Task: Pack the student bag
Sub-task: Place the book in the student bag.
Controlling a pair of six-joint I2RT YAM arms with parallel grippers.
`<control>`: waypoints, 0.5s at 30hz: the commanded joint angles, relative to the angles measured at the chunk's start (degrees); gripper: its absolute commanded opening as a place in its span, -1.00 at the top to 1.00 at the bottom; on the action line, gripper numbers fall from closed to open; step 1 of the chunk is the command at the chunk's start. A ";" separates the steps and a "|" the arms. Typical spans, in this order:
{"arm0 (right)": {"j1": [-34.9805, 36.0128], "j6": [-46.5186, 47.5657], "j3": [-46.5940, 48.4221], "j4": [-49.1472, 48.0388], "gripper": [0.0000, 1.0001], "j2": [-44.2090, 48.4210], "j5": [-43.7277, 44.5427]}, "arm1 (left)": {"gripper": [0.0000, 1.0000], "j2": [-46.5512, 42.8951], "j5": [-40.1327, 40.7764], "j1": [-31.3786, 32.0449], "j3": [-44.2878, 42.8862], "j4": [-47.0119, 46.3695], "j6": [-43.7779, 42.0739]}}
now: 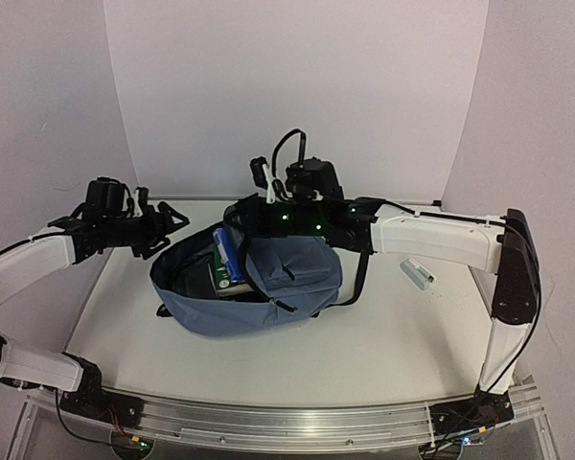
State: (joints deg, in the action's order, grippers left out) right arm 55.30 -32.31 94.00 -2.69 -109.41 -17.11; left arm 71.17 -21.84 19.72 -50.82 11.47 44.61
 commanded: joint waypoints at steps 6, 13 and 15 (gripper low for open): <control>7.85 6.67 8.67 -2.61 0.90 -10.58 1.56 | -0.78 -11.49 5.90 -6.22 0.29 17.43 -5.40; 11.35 7.29 16.65 -0.43 0.14 -16.78 0.41 | -0.83 -14.58 4.94 -6.26 -0.27 19.22 -6.12; 11.64 8.21 16.36 0.14 -0.15 -15.21 1.28 | -0.84 -15.44 4.24 -6.20 0.15 18.94 -6.63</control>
State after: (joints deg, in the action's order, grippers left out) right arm 65.86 -26.11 106.52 -1.92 -126.66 -15.99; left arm 58.61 -17.67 13.54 -49.78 29.22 40.19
